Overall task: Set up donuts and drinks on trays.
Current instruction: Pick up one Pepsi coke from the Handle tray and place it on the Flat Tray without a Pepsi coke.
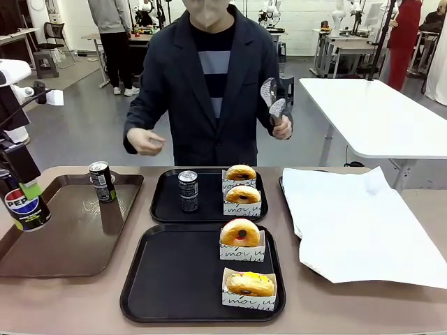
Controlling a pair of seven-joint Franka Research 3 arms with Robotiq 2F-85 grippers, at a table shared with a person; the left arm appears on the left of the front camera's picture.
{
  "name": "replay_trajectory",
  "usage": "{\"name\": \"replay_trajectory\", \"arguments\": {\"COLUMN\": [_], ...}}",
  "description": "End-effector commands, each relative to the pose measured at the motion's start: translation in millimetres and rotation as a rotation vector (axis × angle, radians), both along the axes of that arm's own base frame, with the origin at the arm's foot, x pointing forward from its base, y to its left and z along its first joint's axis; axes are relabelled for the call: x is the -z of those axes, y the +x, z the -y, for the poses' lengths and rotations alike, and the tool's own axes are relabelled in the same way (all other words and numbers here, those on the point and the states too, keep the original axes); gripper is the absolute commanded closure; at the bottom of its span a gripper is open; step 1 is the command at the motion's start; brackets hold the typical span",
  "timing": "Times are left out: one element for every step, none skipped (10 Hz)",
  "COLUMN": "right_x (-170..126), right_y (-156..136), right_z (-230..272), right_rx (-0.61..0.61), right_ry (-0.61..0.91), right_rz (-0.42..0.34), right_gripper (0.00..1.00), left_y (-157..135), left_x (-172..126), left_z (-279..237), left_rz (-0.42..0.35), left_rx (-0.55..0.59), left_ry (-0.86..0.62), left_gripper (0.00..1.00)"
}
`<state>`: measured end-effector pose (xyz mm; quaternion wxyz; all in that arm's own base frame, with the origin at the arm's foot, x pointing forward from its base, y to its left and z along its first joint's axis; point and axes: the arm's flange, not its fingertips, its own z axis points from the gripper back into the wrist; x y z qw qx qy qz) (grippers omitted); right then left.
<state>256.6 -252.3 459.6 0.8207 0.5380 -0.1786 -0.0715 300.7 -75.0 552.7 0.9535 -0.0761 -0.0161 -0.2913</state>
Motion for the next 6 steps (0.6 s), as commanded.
{"name": "replay_trajectory", "arguments": {"right_x": [-0.3,-0.3,-0.3,-0.3,-0.3,-0.3], "right_y": [0.8,0.8,0.8,0.8,0.8,0.8], "right_z": [0.8,0.8,0.8,0.8,0.8,0.8], "right_rx": [-0.003,-0.003,-0.003,-0.003,-0.003,-0.003], "right_ry": [0.013,0.013,0.013,0.013,0.013,0.013], "right_rz": [0.024,0.024,0.024,0.024,0.024,0.024], "right_gripper": [0.0,0.0,0.0,0.0,0.0,0.0], "left_y": [0.5,0.5,0.0,3.3,1.4,0.8], "left_x": [-4.6,-4.6,0.0,9.8,16.8,20.3], "left_z": [-0.4,-0.4,0.0,18.8,37.4,52.3], "left_rz": [0.002,0.002,0.0,0.043,0.071,0.093], "left_rx": [0.018,0.018,0.0,0.005,0.0,-0.009], "left_ry": [-0.005,-0.005,0.0,0.003,-0.018,-0.032], "left_gripper": [0.4,0.4,0.4,0.4,0.4,0.4]}}
